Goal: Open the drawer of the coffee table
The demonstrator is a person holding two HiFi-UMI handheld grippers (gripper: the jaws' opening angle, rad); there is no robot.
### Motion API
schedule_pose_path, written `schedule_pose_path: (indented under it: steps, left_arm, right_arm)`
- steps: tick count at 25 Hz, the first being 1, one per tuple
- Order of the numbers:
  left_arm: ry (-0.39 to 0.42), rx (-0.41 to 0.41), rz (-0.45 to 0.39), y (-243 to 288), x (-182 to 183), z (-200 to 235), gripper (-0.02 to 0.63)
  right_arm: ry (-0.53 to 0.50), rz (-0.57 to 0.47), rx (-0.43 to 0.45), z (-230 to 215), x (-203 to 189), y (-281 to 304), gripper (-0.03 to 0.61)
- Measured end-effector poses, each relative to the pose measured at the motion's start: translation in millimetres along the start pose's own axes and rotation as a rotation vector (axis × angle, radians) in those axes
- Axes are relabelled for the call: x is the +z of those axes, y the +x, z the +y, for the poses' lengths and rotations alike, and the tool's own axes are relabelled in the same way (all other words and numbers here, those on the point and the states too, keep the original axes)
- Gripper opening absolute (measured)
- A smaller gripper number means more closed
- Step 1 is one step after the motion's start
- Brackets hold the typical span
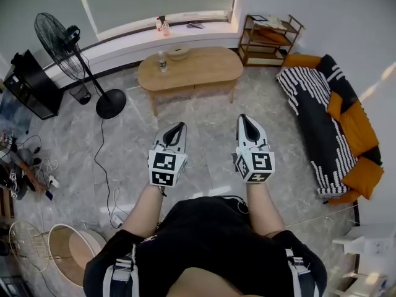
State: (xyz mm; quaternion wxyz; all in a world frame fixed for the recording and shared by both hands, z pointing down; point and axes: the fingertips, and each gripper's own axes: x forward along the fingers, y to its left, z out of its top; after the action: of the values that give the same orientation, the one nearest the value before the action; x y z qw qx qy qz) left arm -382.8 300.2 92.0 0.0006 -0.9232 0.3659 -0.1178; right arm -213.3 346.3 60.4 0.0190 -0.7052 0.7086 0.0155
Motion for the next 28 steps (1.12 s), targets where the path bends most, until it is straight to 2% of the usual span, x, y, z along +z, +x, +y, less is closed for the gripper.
schedule_pose_path:
  steps: [6,10,17,22,25,28]
  left_arm:
    - [-0.003,-0.019,-0.018,-8,-10,29,0.023]
    - [-0.005,-0.003,-0.047,1,-9,49,0.023]
    - [-0.001,0.041,-0.081,58,-5,73,0.023]
    - [0.000,0.090,-0.033,154,-17,87,0.023]
    - [-0.020,0.135,0.012,242,-16,93,0.023]
    - [-0.044,0.154,0.056,348,2,100,0.023]
  right_arm:
    - [-0.017,-0.001,-0.038,14,-3,8,0.015]
    - [-0.036,-0.029,-0.047,10,3,24,0.015]
    - [-0.058,-0.047,-0.030,-35,-4,78,0.015]
    - [-0.035,-0.038,-0.006,-107,-35,162,0.015]
    - [0.002,-0.017,0.031,-173,-58,237,0.015]
    - [0.038,0.020,0.065,-246,-67,327,0.015]
